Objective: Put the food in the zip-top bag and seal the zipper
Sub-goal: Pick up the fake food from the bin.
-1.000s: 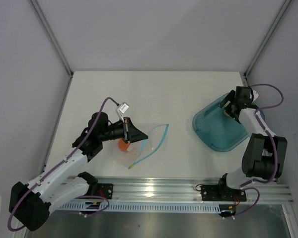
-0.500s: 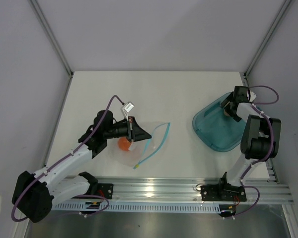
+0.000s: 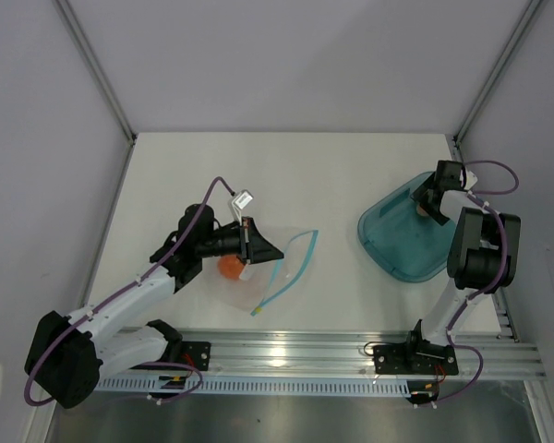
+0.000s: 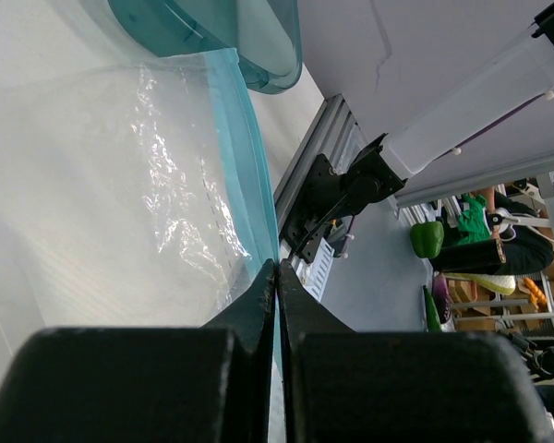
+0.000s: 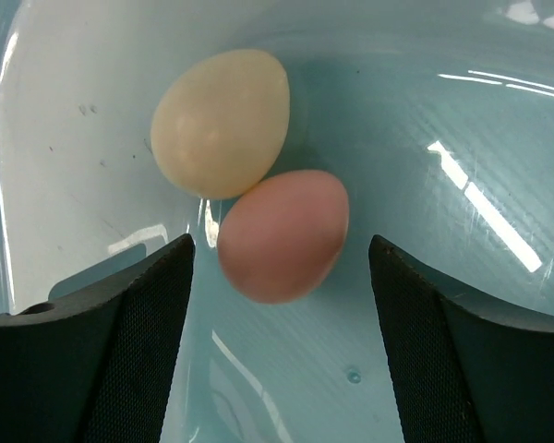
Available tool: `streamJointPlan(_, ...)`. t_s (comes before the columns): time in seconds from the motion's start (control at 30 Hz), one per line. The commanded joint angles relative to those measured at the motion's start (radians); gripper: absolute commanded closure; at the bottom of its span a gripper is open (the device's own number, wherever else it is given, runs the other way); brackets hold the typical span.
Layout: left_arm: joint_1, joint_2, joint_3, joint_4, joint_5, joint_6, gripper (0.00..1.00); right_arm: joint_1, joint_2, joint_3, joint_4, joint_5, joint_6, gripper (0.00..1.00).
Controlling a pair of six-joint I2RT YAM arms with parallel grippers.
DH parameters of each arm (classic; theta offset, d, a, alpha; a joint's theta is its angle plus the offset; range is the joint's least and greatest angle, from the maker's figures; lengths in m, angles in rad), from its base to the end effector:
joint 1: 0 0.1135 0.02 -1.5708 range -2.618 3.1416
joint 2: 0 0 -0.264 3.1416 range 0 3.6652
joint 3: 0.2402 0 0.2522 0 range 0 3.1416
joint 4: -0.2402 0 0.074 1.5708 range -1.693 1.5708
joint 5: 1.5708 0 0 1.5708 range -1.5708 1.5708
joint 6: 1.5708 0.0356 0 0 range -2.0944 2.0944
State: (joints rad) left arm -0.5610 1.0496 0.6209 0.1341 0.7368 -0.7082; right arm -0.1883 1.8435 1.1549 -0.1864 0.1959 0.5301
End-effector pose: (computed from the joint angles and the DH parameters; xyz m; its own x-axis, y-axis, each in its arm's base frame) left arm 0.1840 -0.1439 0.2660 -0.7972 -0.0681 -0.5999 0.5529 0.3170 -0.7706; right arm 0.3800 -0.0795 0.1748 -0.4957 0.5993 -0.6286 0.6454 0.7385 0.1952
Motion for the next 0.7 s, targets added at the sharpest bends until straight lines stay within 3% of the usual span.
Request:
streamJointPlan(0.0, -0.011, 0.003, 0.040, 0.041, 0.007, -0.005, 0.99, -0.013, 0.023, 0.042, 0.042, 0.027, -0.004, 0.23)
streamJointPlan(0.27, -0.014, 0.004, 0.043, 0.038, 0.009, -0.002, 0.99, -0.023, 0.054, 0.049, 0.045, 0.022, -0.005, 0.28)
streamJointPlan(0.67, -0.014, -0.005, 0.045, 0.018, 0.003, 0.004, 1.00, -0.023, 0.063, 0.040, 0.058, 0.013, -0.007, 0.60)
